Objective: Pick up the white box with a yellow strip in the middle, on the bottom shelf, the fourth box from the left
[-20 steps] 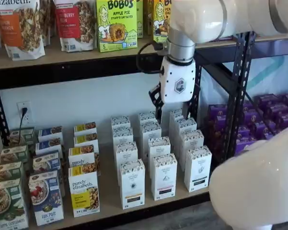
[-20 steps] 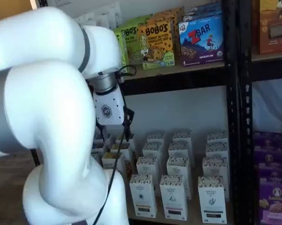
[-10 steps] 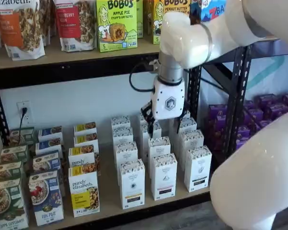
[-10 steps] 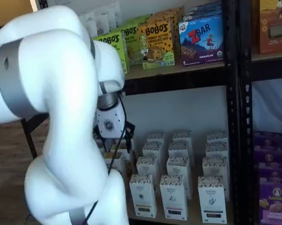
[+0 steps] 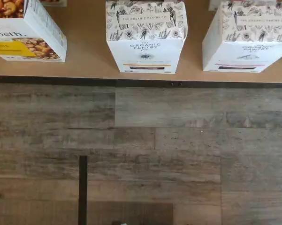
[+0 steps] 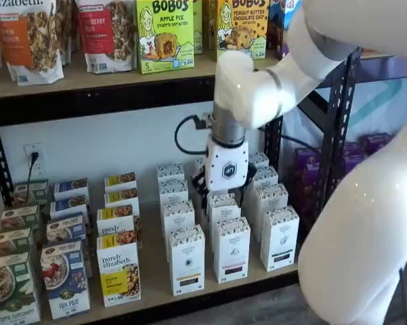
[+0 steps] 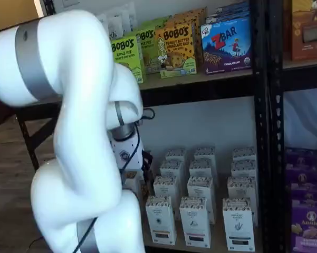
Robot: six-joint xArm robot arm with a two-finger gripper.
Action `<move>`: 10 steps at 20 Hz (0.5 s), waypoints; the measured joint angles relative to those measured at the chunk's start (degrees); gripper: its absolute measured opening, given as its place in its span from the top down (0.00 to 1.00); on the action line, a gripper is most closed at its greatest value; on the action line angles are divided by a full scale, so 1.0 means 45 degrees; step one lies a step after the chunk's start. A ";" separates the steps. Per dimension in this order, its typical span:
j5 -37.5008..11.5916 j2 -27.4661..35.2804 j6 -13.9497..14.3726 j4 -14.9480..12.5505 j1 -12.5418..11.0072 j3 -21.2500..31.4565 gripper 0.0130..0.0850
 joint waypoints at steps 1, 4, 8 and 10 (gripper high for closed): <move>-0.0298 0.0338 0.0104 -0.0098 0.0023 -0.0035 0.00; -0.1297 0.1181 0.0307 -0.0348 0.0013 -0.0062 0.00; -0.2324 0.2511 0.0302 -0.0555 -0.0197 -0.0329 0.00; -0.2698 0.2983 0.0164 -0.0485 -0.0276 -0.0435 0.00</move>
